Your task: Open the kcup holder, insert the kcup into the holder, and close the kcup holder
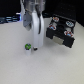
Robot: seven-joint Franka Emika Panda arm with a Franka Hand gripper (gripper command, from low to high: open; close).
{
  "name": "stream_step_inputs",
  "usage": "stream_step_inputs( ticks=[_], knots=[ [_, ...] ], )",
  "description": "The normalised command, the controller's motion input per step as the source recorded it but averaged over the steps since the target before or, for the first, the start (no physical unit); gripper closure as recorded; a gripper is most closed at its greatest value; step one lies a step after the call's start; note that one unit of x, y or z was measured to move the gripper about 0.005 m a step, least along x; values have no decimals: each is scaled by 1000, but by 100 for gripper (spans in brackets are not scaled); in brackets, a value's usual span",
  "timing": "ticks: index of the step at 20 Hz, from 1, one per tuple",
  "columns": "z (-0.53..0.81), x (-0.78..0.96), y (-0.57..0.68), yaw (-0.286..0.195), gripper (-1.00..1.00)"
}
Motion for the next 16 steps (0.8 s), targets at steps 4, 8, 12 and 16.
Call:
stream_step_inputs(
  ticks=[4, 8, 12, 16],
  knots=[
    [-408, -130, -438, -292, -100],
    [-352, -6, -152, -256, -100],
    [-270, -10, -45, -203, -100],
    [-185, -91, -93, -161, -100]
  ],
)
